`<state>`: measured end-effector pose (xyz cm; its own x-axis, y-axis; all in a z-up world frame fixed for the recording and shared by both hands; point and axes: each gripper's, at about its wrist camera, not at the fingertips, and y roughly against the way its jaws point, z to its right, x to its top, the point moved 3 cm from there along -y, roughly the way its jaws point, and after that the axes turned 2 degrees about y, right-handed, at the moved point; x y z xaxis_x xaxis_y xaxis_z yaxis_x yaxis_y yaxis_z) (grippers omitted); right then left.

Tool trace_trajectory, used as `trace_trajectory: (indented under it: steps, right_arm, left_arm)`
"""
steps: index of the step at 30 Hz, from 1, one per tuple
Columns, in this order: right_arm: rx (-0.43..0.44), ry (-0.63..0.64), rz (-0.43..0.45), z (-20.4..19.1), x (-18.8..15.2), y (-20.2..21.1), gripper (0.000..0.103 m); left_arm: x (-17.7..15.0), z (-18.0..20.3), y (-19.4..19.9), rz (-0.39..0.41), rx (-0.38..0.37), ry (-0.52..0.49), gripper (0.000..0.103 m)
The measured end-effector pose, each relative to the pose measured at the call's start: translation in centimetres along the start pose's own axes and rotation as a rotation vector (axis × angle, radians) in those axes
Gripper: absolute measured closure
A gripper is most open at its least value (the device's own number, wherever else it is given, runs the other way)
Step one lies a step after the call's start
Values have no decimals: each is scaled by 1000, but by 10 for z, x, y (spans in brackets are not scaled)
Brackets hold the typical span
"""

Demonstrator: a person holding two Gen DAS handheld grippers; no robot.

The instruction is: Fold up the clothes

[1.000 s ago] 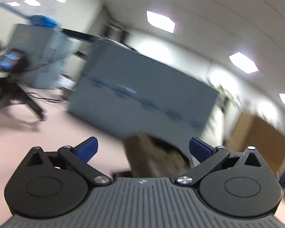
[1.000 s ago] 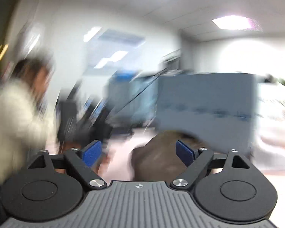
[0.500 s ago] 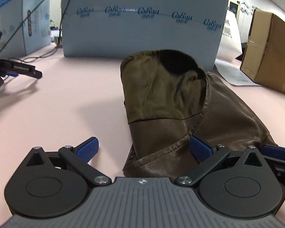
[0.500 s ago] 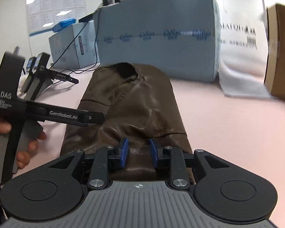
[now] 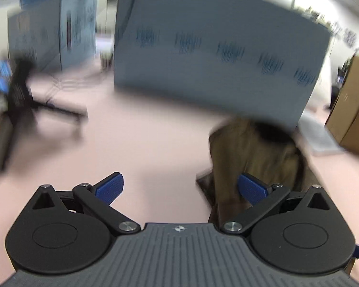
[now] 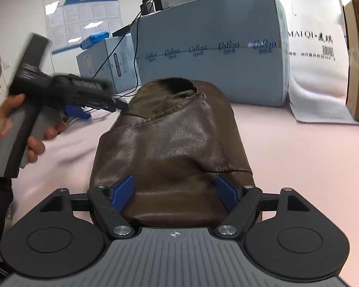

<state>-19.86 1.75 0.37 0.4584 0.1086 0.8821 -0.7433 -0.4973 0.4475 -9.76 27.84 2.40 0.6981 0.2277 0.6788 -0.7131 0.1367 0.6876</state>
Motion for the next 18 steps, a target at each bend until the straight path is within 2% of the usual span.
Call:
trace_trajectory:
  steps: [2,6,9,12,15,18]
  right_arm:
    - [15,-21,-1,4,1,0,27]
    - [30,-41,-3,7,3,-1,25]
    - [32,-46,-3,5,2,0,25]
    - [31,-53,-3,5,2,0,24]
    - [27,-65,-3,6,3,0,17]
    - [28,-88,10,9,4,3,16]
  left_arm:
    - [-8,-4,-12,-23,-76,82,0]
    - [-7,6,-20,-70,-244,124,0]
    - [-4,20,-31,-84,-234,84,0]
    - [-6,28,-33,-65,-218,55,0]
    - [-8,37,-36,-45,-202,25,0]
    - [-9,45,-38,-26,-186,-4,1]
